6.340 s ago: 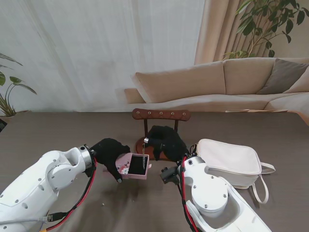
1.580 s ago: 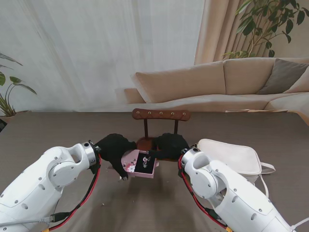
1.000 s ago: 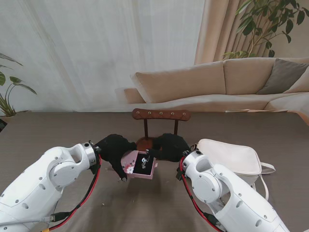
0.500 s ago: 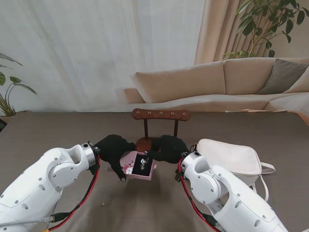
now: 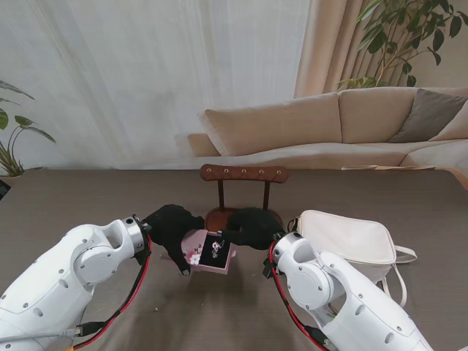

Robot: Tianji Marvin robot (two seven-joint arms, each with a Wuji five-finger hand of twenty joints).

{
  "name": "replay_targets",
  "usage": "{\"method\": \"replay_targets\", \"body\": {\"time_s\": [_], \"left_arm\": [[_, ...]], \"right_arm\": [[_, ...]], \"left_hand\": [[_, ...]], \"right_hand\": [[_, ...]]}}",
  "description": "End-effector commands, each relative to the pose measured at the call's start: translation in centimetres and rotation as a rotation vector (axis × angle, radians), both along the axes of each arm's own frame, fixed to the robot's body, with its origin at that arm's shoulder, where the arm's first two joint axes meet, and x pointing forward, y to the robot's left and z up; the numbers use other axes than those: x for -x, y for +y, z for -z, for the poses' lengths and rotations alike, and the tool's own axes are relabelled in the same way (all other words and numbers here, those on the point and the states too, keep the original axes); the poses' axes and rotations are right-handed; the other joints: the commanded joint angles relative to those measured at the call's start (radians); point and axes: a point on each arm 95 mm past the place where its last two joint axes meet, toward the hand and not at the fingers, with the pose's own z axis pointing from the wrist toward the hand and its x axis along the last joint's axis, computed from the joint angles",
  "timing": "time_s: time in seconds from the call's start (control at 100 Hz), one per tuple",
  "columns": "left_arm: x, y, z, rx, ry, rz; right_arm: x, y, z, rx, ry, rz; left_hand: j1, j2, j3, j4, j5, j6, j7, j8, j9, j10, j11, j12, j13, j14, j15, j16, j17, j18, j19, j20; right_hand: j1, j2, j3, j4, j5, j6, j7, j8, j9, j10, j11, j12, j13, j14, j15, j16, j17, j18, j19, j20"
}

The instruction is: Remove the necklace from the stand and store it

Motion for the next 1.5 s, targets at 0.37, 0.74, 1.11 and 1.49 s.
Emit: {"method": "replay_targets", "body": {"time_s": [0.37,0.74,1.11,1.49], "left_arm": [[0.1,0.0,-0.3,0.044,-0.007,-0.025],[0.1,0.3,-0.4,0.033,-0.009,-0.037],[-0.1,0.4,-0.6,0.034,-0.013,-0.046],[-0.4,0.2,-0.8,0.051,-0.021,-0.041]], "right_arm": [[0.5,0.1,0.4,-0.008,-0.033,0.049],[-0.2,-1.7,0.1,0.038,-0.049,0.062],[0.8,-2.0,0.4,0.036,-0.050,0.009],[2.0,-0.5,0.9,-0.028,0.016,-0.030]], "left_hand": [[0.496,0.163,0.566,0.025,0.108,-0.185,0.498,0.052,0.085,-0.111,0.094,0.046,0.065,-0.019,0.148,0.050,0.018,-0.080,0.062,0.020],[0.495,0.163,0.566,0.024,0.108,-0.185,0.497,0.052,0.084,-0.110,0.094,0.045,0.065,-0.021,0.149,0.050,0.018,-0.080,0.062,0.021],[0.494,0.164,0.566,0.024,0.108,-0.185,0.497,0.052,0.085,-0.110,0.094,0.045,0.066,-0.021,0.148,0.050,0.018,-0.080,0.062,0.021],[0.496,0.162,0.567,0.025,0.109,-0.183,0.496,0.053,0.085,-0.109,0.093,0.044,0.067,-0.018,0.147,0.049,0.020,-0.080,0.061,0.020]], "right_hand": [[-0.024,-0.037,0.014,-0.010,-0.265,-0.056,-0.049,-0.068,-0.079,0.009,0.016,0.008,-0.063,0.019,-0.004,0.000,-0.118,0.019,-0.018,0.032],[-0.037,-0.030,-0.022,-0.006,-0.264,-0.050,-0.002,-0.106,-0.084,0.011,0.023,0.001,-0.061,0.024,0.004,0.000,-0.113,0.019,-0.015,0.040],[0.022,-0.082,0.115,0.017,0.003,-0.128,0.123,-0.029,0.006,0.003,0.041,0.019,-0.001,0.014,0.019,0.000,-0.081,0.027,-0.006,0.036],[0.121,-0.148,0.183,-0.067,0.001,-0.148,0.112,-0.103,0.015,0.003,0.031,0.033,0.004,0.014,0.019,0.005,-0.082,0.029,-0.007,0.032]]}}
